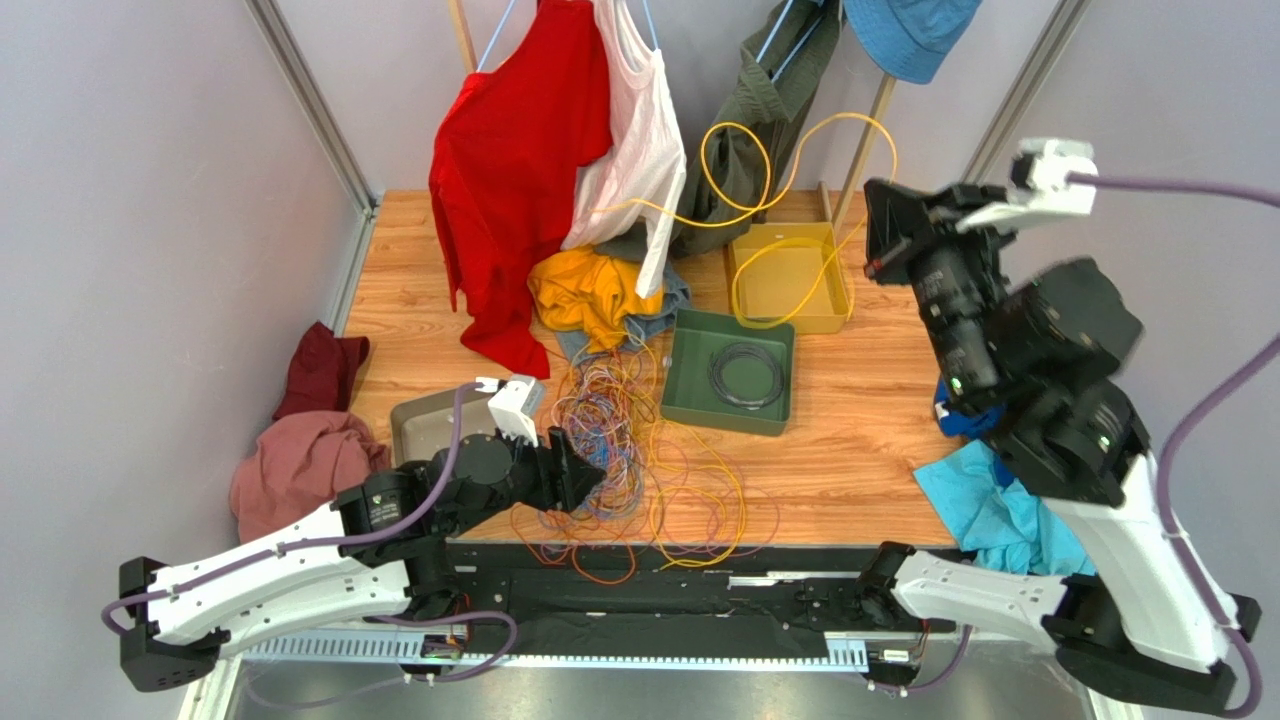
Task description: Untangle the cables
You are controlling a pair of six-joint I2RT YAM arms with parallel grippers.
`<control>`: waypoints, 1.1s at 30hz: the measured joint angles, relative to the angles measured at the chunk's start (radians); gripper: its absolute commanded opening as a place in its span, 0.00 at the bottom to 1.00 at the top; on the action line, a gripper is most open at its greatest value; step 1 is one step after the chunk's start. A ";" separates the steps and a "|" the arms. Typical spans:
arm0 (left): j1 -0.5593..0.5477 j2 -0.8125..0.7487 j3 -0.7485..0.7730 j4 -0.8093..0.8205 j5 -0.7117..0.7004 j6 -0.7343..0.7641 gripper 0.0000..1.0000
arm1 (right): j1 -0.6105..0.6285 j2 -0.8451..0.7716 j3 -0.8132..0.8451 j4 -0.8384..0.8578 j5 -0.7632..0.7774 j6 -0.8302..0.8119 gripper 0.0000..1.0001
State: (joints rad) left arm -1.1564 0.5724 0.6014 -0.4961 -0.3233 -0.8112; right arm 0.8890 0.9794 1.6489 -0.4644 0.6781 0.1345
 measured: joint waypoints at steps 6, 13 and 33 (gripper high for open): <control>0.000 0.004 -0.001 0.000 0.002 -0.003 0.66 | -0.201 0.185 0.080 -0.061 0.002 -0.024 0.00; 0.000 -0.027 -0.024 0.001 0.003 -0.003 0.66 | -0.370 0.263 0.048 -0.101 -0.023 -0.005 0.00; 0.000 0.025 -0.137 0.078 0.049 -0.032 0.66 | -0.611 0.599 0.113 0.068 -0.097 0.029 0.00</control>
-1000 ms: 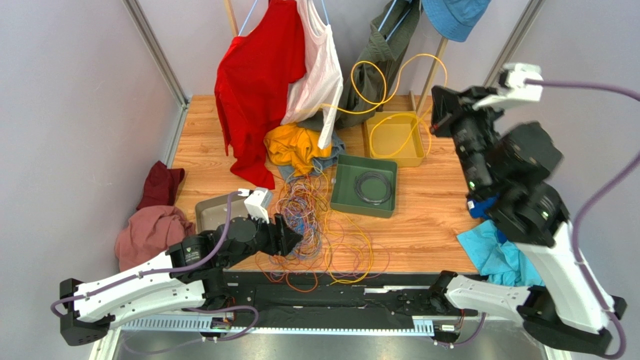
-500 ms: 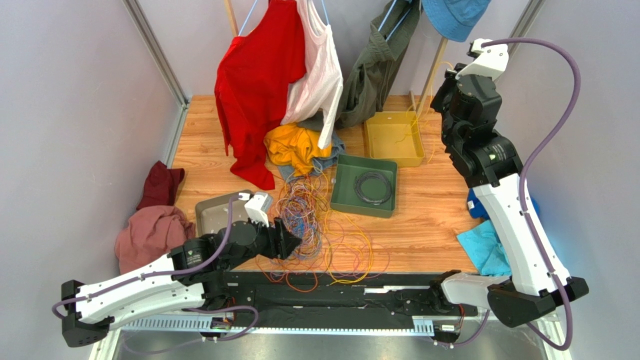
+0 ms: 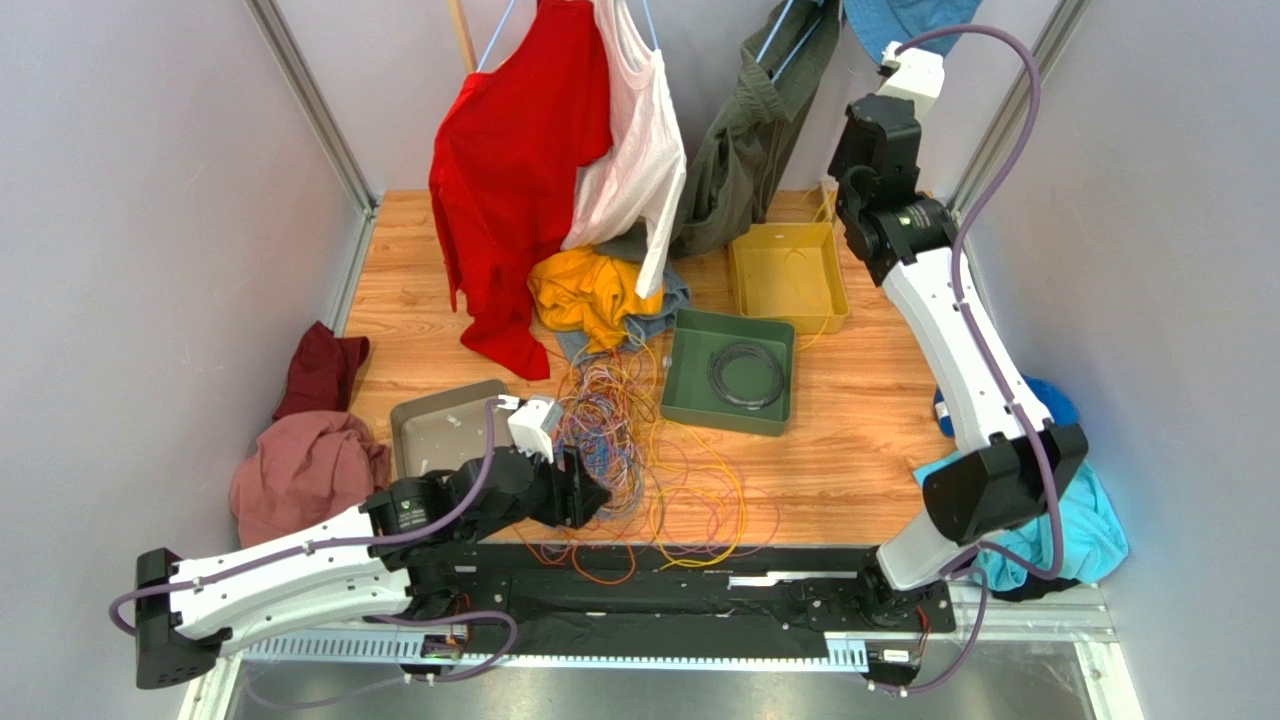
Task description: Untangle the cables
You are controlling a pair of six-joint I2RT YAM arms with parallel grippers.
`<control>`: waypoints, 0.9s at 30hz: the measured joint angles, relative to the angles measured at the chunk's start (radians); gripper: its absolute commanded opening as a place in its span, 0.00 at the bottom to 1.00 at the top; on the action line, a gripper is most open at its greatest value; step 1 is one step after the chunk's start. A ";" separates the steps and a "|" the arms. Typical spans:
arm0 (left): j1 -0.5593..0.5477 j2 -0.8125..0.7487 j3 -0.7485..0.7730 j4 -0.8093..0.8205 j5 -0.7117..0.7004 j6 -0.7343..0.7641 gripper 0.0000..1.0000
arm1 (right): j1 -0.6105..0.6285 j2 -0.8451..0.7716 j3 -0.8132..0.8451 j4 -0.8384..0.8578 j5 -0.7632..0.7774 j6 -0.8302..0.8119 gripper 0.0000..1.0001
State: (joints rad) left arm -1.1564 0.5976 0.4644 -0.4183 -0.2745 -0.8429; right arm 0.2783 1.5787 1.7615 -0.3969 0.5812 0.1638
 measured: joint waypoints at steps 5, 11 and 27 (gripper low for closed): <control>0.000 0.041 -0.002 0.024 0.004 0.001 0.66 | -0.015 0.085 0.111 0.027 -0.011 -0.001 0.00; 0.000 0.075 -0.002 0.044 0.003 0.005 0.66 | -0.025 0.166 0.217 0.066 -0.019 0.000 0.00; 0.000 0.187 -0.019 0.103 0.014 0.007 0.66 | -0.036 0.220 -0.045 0.197 -0.046 0.029 0.00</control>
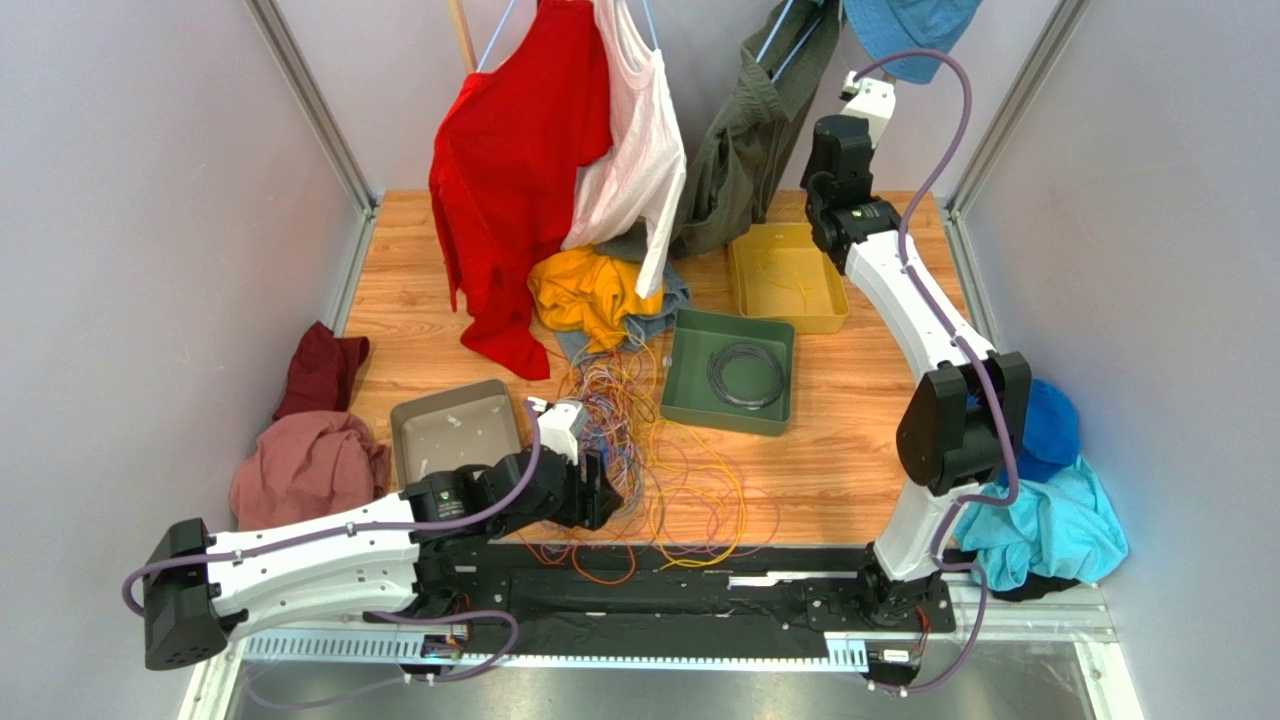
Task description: Untangle the cables
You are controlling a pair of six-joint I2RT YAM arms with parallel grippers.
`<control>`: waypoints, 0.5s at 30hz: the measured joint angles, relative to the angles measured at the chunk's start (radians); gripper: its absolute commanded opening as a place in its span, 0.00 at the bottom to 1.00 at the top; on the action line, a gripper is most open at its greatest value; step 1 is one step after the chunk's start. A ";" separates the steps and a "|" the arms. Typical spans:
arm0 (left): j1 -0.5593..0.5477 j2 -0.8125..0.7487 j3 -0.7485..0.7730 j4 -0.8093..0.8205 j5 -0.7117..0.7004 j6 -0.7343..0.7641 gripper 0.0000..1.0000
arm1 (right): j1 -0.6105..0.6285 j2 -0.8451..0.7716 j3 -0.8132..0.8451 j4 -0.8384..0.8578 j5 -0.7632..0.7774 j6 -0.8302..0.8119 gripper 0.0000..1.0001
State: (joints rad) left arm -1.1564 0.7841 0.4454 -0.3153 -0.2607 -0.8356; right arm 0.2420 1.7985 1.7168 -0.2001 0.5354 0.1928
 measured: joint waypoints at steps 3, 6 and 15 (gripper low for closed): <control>0.000 0.021 -0.002 0.023 0.011 -0.001 0.66 | -0.008 0.023 -0.043 0.029 -0.014 0.012 0.00; 0.000 0.039 -0.011 0.038 0.018 -0.001 0.66 | -0.016 0.067 -0.055 0.042 -0.026 0.026 0.00; 0.000 0.093 -0.021 0.066 0.025 -0.001 0.66 | -0.029 0.261 -0.060 -0.006 -0.057 0.072 0.00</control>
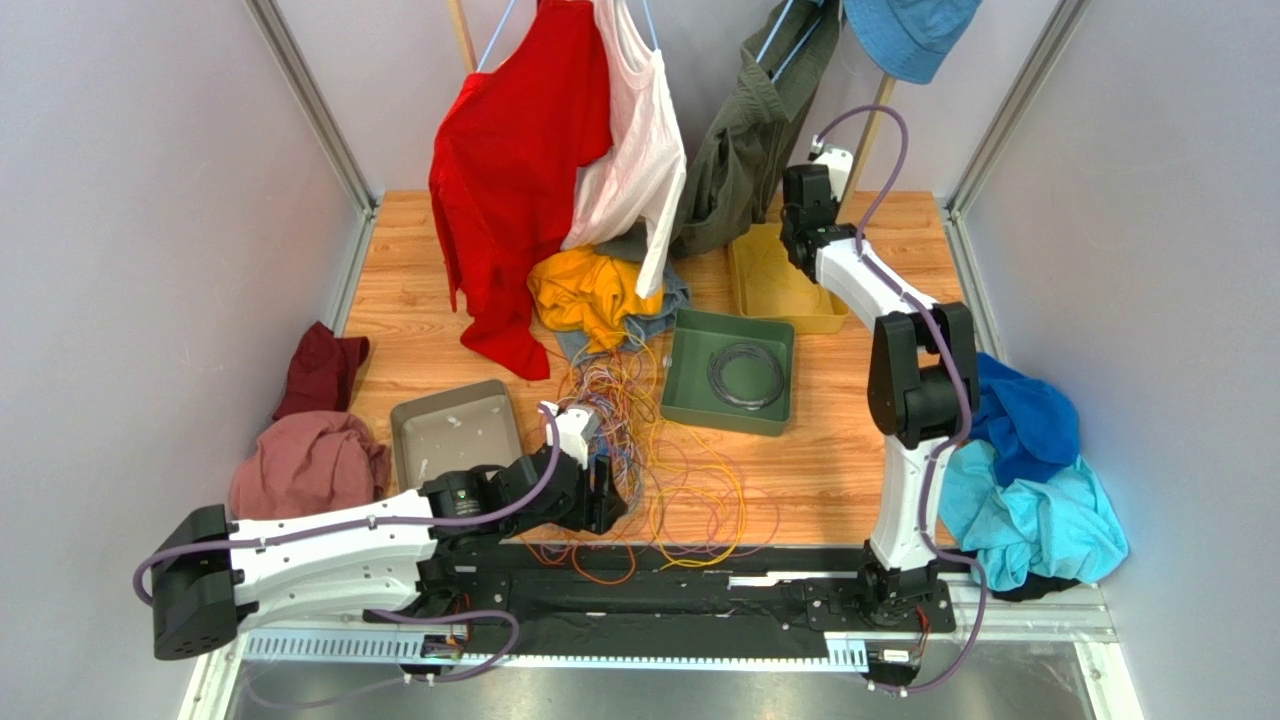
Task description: Untangle the cables
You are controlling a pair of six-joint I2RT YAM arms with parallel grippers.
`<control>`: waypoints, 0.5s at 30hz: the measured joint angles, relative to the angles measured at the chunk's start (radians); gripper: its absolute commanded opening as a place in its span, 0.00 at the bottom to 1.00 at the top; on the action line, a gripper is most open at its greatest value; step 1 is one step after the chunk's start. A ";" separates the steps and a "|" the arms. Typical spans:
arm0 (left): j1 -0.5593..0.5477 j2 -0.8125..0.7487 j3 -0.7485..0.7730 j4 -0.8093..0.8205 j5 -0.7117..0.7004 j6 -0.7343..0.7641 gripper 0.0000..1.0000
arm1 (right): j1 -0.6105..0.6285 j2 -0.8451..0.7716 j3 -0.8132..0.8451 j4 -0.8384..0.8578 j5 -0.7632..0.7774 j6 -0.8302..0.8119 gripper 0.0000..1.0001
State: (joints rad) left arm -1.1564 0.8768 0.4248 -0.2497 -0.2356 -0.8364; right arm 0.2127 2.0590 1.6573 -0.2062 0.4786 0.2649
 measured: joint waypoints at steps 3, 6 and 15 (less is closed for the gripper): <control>0.000 0.010 -0.001 0.009 0.010 -0.002 0.66 | 0.000 0.000 -0.035 -0.018 -0.008 0.021 0.00; 0.000 0.012 -0.003 0.013 0.024 -0.006 0.66 | 0.000 -0.020 -0.105 -0.004 -0.016 0.046 0.00; 0.000 -0.006 -0.035 0.044 0.044 -0.019 0.65 | 0.007 -0.270 -0.285 0.037 -0.048 0.081 0.00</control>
State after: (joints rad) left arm -1.1564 0.8707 0.3893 -0.2054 -0.1917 -0.8551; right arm 0.2195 1.7889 1.3727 -0.1688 0.4309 0.3462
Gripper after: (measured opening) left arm 0.654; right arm 0.011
